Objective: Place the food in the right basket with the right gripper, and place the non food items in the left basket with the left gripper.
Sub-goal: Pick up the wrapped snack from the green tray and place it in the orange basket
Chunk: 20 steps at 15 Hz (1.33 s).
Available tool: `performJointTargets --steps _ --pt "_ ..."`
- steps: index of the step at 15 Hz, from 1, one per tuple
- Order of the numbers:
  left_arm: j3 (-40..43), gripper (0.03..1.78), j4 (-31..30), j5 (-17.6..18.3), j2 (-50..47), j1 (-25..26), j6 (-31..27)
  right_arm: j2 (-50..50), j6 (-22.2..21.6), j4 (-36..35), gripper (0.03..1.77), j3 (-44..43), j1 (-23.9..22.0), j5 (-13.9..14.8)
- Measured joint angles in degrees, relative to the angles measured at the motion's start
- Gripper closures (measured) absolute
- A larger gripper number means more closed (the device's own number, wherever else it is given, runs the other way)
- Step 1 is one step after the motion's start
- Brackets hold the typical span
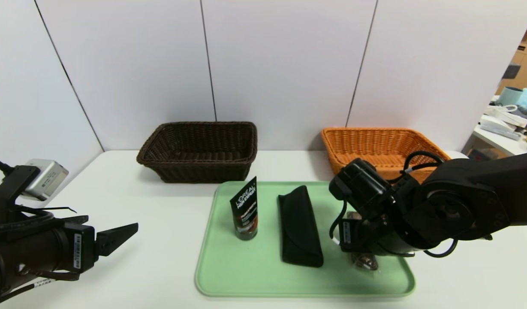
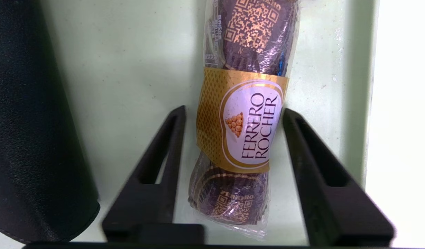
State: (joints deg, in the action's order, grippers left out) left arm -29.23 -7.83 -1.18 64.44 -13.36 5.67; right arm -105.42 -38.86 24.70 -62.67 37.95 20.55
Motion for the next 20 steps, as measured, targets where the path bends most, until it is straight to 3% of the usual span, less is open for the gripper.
performJointTargets --steps 2,3,10,20 --pt "-0.01 0.12 0.0 0.0 0.0 0.0 0.0 -0.06 0.0 0.0 1.16 0.0 0.0 0.02" --pt "-0.01 0.12 0.0 -0.02 0.0 0.0 0.0 -0.06 -0.05 -0.04 1.62 -0.09 0.0 0.09" --pt "0.0 0.12 0.0 0.0 -0.09 0.0 -0.02 0.27 -0.2 -0.01 1.62 0.05 0.0 0.52" --pt "-0.01 0.12 -0.02 0.09 0.06 -0.02 -0.05 6.25 3.23 -0.48 1.62 -1.99 -0.17 7.47"
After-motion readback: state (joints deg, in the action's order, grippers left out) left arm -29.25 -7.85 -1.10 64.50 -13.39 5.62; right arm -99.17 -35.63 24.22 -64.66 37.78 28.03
